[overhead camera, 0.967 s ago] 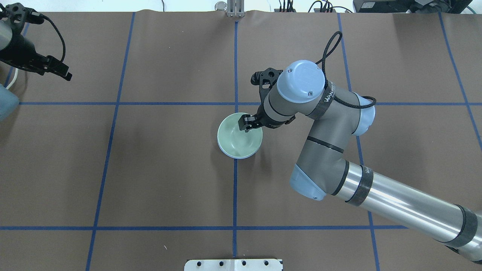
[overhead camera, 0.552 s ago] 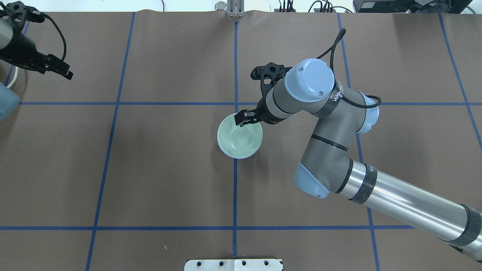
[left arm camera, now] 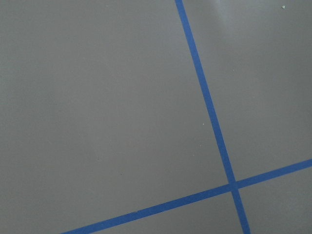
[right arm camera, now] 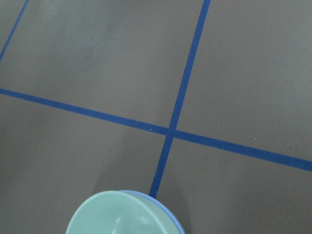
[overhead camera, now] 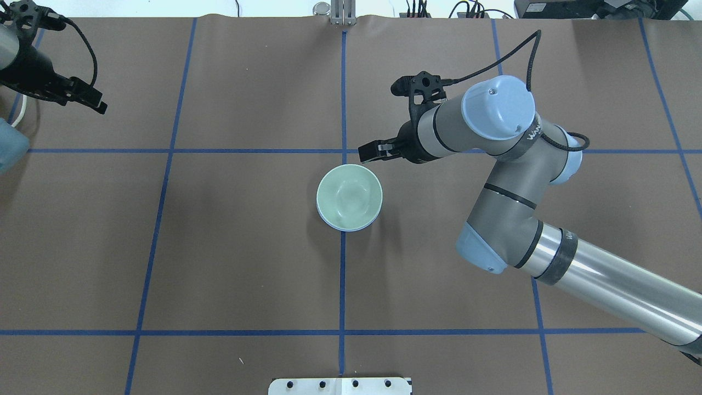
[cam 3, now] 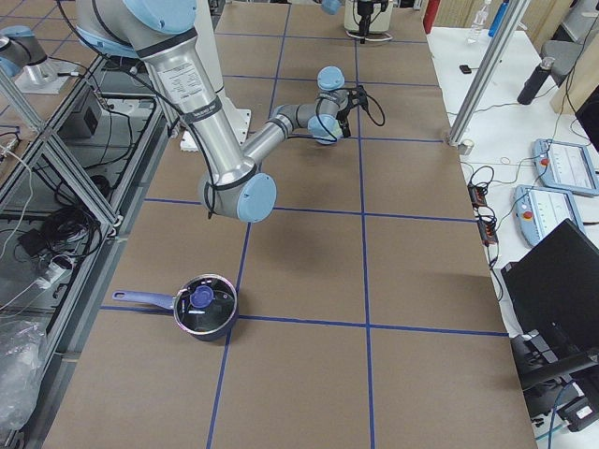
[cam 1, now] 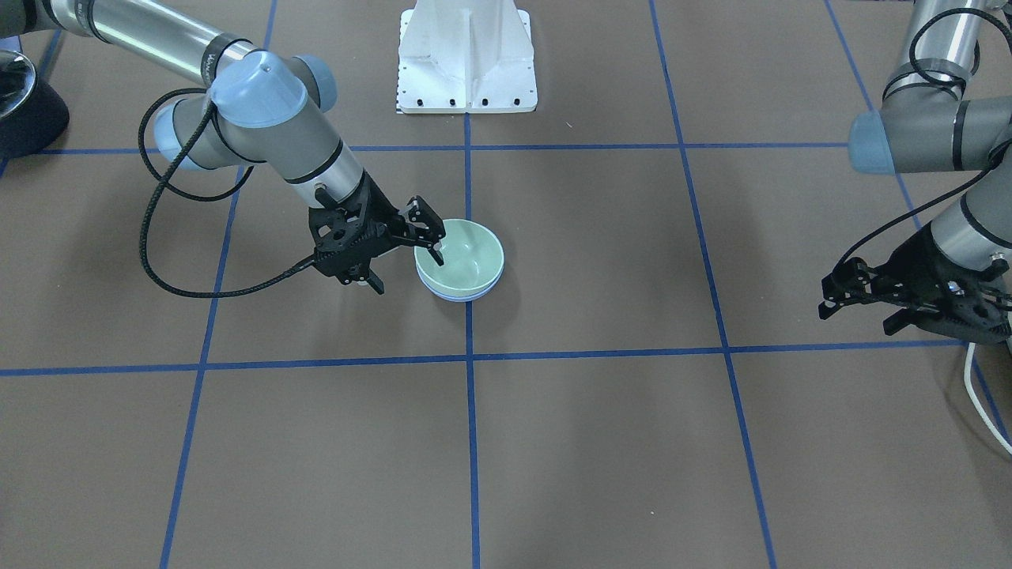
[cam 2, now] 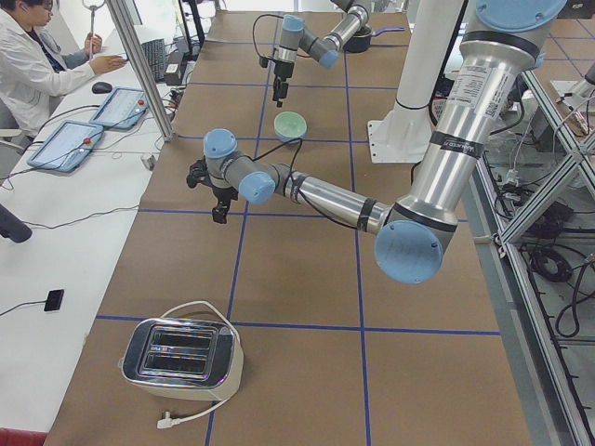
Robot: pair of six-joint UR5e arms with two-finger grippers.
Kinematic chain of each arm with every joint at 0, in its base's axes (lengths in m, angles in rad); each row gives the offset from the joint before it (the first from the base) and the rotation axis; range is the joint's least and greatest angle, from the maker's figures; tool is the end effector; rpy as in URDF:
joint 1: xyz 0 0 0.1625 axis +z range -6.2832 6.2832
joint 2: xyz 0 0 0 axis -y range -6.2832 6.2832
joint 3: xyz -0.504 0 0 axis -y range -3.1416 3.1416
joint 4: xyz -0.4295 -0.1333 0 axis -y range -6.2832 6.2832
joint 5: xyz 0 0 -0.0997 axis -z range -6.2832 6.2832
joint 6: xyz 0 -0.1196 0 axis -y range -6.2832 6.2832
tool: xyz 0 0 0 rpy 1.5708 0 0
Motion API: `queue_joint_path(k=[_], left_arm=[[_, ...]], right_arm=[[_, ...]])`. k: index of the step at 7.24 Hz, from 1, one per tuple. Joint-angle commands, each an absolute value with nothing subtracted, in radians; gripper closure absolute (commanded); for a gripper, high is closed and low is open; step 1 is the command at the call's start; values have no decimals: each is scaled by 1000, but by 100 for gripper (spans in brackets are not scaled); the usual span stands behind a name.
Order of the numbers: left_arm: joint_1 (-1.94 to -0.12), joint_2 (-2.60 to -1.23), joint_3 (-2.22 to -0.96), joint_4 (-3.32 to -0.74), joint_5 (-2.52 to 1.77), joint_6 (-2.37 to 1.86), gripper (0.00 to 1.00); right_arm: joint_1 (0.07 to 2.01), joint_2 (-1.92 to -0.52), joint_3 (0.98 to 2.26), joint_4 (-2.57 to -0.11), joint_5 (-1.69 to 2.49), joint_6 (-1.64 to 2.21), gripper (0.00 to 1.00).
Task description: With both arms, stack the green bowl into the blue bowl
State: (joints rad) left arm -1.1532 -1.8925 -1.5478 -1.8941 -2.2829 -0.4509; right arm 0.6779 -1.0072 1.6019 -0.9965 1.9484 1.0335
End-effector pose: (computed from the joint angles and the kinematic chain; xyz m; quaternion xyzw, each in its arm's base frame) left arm 0.2350 -0.6655 0.5297 0.1206 0.4217 0.0918 0.8940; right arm -0.5409 -0.5501 0.2996 0.1809 -0.5343 -0.0458 0.8244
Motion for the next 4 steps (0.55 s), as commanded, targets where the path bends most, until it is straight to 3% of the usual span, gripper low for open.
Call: queue_joint_path(k=[1, 4], left_arm=[[-1205, -1891, -1546, -1876, -2283, -383, 4], [-1352, -1888, -1549, -1704, -2371, -180, 2]], right_arm=[[814, -1063, 1617, -1056, 2088, 1031, 0], [955, -1150, 1735, -1181, 2111, 939, 0]])
